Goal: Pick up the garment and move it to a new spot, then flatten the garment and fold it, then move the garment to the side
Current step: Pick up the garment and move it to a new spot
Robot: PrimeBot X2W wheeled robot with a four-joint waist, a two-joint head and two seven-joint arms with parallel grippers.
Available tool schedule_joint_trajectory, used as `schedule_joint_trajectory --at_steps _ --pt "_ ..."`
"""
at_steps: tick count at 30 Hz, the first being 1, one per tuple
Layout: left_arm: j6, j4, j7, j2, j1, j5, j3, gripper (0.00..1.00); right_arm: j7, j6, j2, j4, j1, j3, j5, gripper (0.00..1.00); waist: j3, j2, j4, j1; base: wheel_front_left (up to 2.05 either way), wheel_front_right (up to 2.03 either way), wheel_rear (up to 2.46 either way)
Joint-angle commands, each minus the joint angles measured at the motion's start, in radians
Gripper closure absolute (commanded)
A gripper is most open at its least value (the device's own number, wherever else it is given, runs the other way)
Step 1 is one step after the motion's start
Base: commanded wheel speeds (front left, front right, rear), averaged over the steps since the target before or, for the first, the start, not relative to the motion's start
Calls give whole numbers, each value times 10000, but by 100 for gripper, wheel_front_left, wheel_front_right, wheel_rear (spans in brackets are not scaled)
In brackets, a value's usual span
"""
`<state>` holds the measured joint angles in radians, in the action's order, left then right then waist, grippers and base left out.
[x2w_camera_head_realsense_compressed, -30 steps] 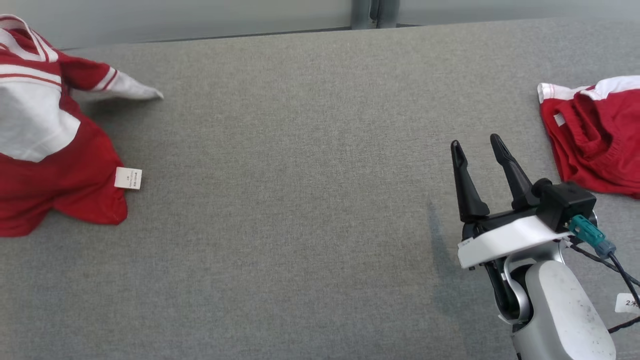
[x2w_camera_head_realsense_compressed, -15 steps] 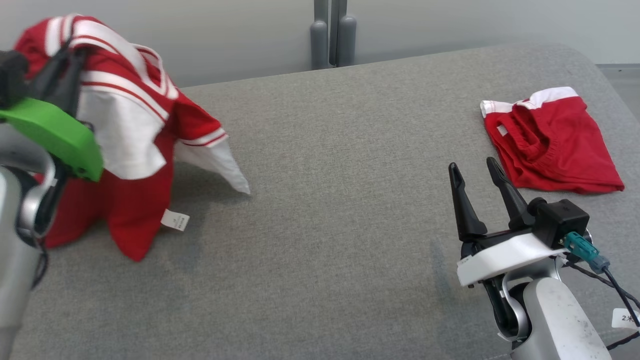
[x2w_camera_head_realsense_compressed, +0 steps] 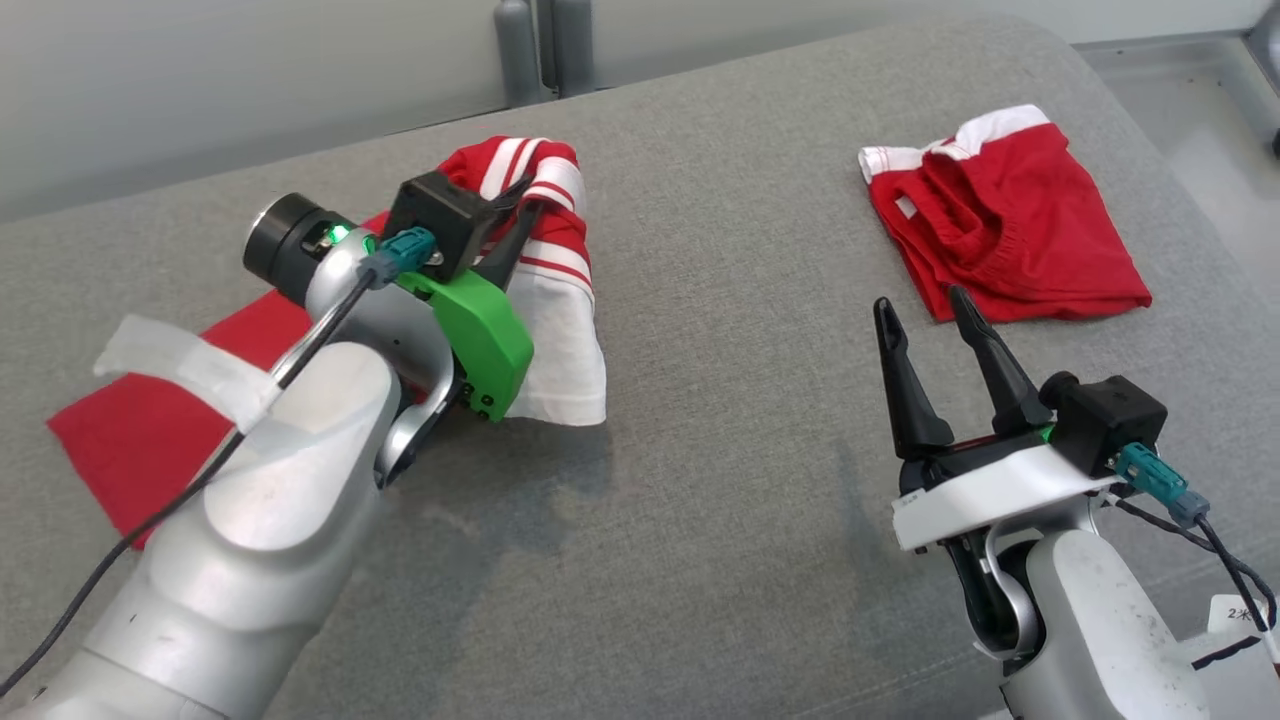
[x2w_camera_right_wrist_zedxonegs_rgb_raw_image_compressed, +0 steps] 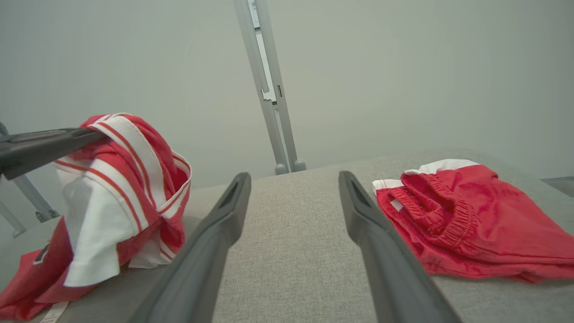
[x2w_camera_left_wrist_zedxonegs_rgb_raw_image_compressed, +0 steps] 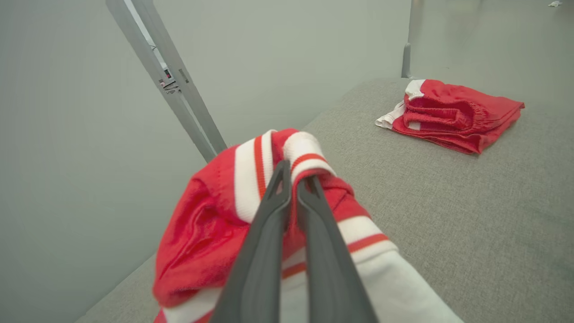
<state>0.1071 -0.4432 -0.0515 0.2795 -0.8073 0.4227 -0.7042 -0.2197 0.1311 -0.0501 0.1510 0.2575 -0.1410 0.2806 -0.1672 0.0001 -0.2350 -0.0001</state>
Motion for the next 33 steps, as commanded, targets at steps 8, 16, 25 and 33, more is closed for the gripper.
schedule_joint_trajectory --at_steps 8,16,25,33 --pt "193 -2144 648 -589 -1214 -396 -914 100 -328 -7 -4 328 386 -158 341 0 -1357 -1 -1430 1 0 0 0" --pt "227 -3877 1295 -1075 -1849 -252 -1412 55 -458 -7 -4 578 653 -556 642 0 -1672 -1 -1836 1 0 0 0" --pt "234 -4384 2368 -1799 -2333 57 -1904 0 -467 -7 -10 626 584 -70 356 0 -1456 -1 -1126 1 0 0 0" --pt "132 -4276 2807 -1918 -1573 902 -1679 0 -464 -7 -16 705 268 214 -5 0 -633 -1 6 1 0 0 0"
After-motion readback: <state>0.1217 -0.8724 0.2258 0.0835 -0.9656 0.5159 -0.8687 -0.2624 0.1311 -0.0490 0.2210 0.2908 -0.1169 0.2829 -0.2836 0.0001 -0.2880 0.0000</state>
